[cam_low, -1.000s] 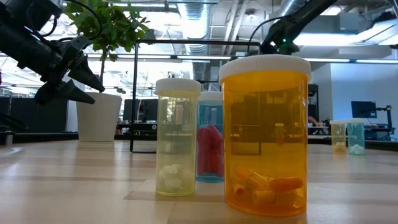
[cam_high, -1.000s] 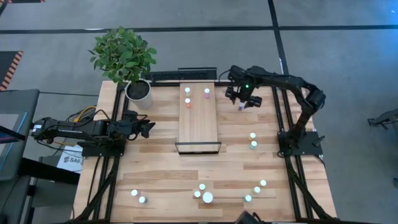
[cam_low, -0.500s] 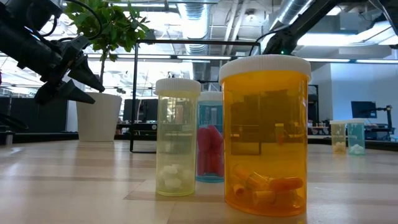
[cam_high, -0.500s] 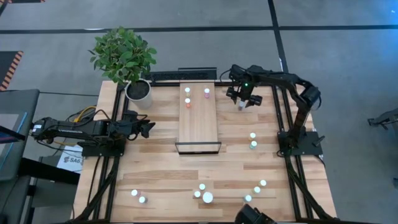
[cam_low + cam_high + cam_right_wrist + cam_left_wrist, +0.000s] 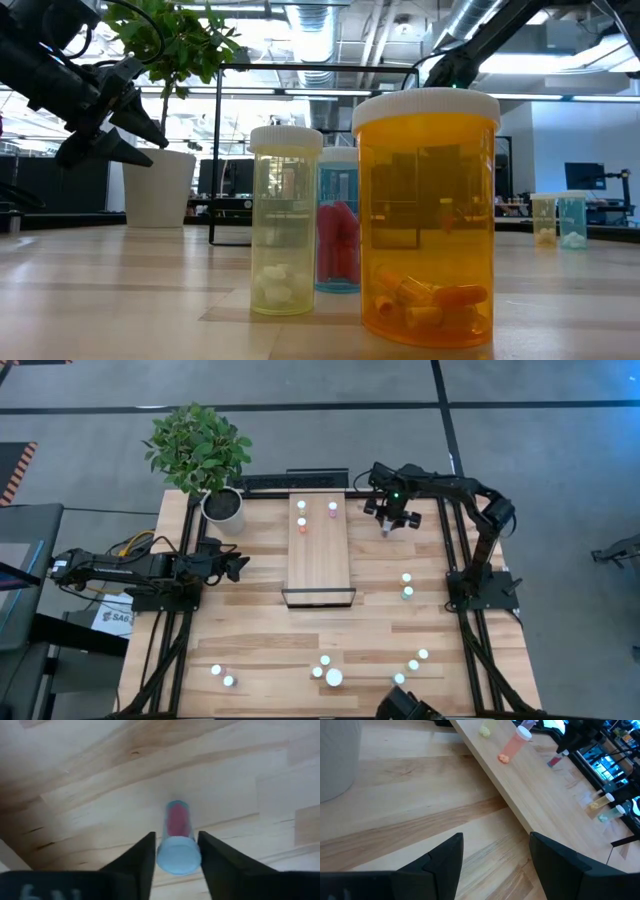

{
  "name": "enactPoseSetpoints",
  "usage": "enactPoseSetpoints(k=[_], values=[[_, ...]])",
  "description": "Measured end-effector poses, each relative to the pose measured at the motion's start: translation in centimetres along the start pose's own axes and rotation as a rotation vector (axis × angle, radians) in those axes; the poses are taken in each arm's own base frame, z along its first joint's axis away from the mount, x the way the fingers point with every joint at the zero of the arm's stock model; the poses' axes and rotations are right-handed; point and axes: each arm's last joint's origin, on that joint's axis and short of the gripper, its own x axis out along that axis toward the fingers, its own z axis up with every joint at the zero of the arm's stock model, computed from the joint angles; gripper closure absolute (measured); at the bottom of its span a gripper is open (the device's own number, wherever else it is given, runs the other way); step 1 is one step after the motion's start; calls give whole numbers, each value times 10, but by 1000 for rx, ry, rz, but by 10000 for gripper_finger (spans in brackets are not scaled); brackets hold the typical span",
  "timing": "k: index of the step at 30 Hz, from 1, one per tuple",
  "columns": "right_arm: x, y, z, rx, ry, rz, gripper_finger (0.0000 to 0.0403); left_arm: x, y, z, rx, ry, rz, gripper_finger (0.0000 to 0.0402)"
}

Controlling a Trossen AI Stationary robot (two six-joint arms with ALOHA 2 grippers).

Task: Pick and place medicine bottles onto shelf by color
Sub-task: Put the top blue pill bottle on the shelf

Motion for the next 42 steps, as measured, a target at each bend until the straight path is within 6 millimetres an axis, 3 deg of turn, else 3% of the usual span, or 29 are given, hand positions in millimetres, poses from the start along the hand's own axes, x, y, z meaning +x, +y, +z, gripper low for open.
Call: enactPoseSetpoints(k=[6, 15, 24, 30, 38, 42], values=[[-1, 0, 0, 0, 2, 4, 304, 0, 0, 0, 0, 0, 0, 189], [-14, 15, -16, -21, -5, 19, 261, 0, 0, 0, 0, 0, 0, 189], [-46, 38, -49, -61, -33, 24, 294, 0, 0, 0, 0, 0, 0, 189], [-63, 54, -75, -60, -115, 76, 282, 0, 0, 0, 0, 0, 0, 189], [-66, 64, -95, -103, -158, 120, 279, 0, 0, 0, 0, 0, 0, 189], [-57, 75, -98, -126, -150, 123, 283, 0, 0, 0, 0, 0, 0, 189]])
